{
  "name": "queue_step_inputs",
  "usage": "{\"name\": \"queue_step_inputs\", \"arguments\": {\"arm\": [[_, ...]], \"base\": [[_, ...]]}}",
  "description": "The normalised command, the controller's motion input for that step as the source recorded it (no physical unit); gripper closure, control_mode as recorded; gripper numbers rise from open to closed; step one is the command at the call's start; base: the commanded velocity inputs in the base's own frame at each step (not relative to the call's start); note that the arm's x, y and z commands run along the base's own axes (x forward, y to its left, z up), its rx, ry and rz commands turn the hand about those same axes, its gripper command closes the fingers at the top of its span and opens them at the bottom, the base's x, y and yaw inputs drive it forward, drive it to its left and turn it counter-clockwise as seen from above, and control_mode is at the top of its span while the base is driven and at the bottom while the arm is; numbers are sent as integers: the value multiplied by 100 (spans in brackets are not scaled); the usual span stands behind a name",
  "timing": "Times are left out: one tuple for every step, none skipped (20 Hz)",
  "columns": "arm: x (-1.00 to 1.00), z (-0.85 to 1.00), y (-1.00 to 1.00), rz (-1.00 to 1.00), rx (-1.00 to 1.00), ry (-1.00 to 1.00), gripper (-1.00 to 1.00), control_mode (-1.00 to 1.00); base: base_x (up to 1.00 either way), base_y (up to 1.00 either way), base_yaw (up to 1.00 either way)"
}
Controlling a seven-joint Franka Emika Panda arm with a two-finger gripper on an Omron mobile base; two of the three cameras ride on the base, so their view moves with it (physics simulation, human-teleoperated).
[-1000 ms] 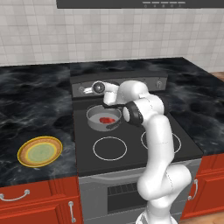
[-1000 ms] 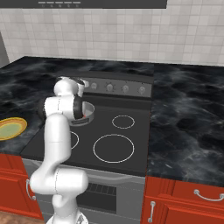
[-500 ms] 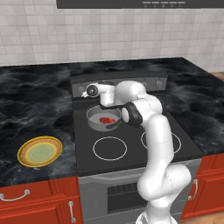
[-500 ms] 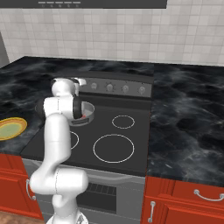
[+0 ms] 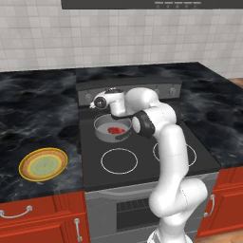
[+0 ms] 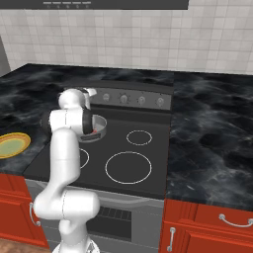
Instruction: Retrieve the frozen meat and place it in the pot on a burner. Then turn the burner on.
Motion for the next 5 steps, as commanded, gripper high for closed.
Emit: {"name": "queue_step_inputs", "arguments": {"arm": [[1,-5,0,17,-21,-3,100,-100],[1,-1,-5,17,-19,-3,100,-100],[1,0,-4,18,-18,-3,100,-100],[1,0,-1,19,-17,-5,100,-100],[0,0,-6,19,-17,-4,100,-100]], "base": [[0,0,0],[0,0,0],[0,0,0],[0,0,0],[0,0,0]]}}
